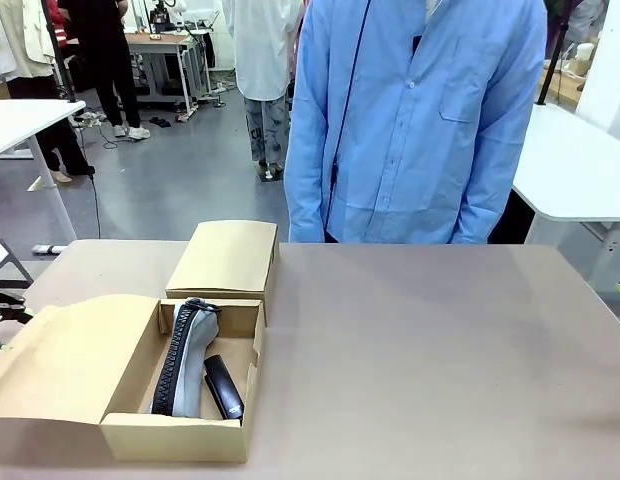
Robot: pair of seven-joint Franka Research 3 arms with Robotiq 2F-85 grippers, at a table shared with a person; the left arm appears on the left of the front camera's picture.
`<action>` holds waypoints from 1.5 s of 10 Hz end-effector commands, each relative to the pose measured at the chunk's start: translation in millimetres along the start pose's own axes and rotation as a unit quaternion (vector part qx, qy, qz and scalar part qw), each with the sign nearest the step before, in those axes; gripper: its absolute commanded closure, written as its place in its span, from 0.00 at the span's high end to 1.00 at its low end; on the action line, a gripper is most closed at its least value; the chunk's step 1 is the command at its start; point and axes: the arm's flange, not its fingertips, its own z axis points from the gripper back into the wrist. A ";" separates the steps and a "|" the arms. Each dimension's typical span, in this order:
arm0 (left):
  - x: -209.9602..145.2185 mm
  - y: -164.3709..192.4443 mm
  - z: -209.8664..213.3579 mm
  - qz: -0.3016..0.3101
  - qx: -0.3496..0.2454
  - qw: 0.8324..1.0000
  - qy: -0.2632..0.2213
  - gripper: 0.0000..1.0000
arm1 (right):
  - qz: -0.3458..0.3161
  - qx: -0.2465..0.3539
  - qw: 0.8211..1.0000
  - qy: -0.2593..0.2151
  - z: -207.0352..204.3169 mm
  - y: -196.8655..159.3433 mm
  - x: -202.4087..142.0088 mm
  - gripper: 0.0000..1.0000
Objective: Place items inside the box.
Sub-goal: Close the lid of the Mailer Box closest to the robot.
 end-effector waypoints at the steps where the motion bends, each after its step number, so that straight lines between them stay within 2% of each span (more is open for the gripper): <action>1: 7.4 -3.8 8.2 -0.018 -0.030 0.996 -0.087 1.00 | -0.008 -0.001 1.000 0.003 -3.4 2.8 -6.3 1.00; 3: 25.6 -29.8 10.2 -0.042 -0.069 0.984 -0.161 1.00 | -0.008 -0.001 1.000 0.003 -3.4 2.8 -6.3 1.00; 7: 82.6 -82.1 -3.1 -0.102 -0.080 0.970 -0.206 1.00 | -0.008 -0.001 1.000 0.003 -3.4 2.8 -6.3 1.00; 9: 109.2 -102.7 -19.7 -0.120 -0.080 0.971 -0.188 1.00 | -0.008 -0.001 1.000 0.003 -3.4 2.8 -6.3 1.00; 10: 125.0 -116.8 -43.5 -0.130 -0.071 0.978 -0.147 1.00 | -0.008 -0.001 1.000 0.003 -3.4 2.8 -6.3 1.00; 12: 152.3 -153.1 -91.7 -0.139 -0.040 0.973 -0.180 1.00 | -0.008 -0.001 1.000 0.003 -3.4 2.8 -6.3 1.00; 14: 156.7 -171.3 -129.8 -0.101 -0.036 0.981 -0.162 1.00 | -0.008 -0.001 1.000 0.003 -3.4 2.8 -6.3 1.00; 15: 154.5 -173.1 -136.3 -0.078 -0.026 0.981 -0.178 1.00 | -0.008 -0.001 1.000 0.003 -3.4 2.8 -6.3 1.00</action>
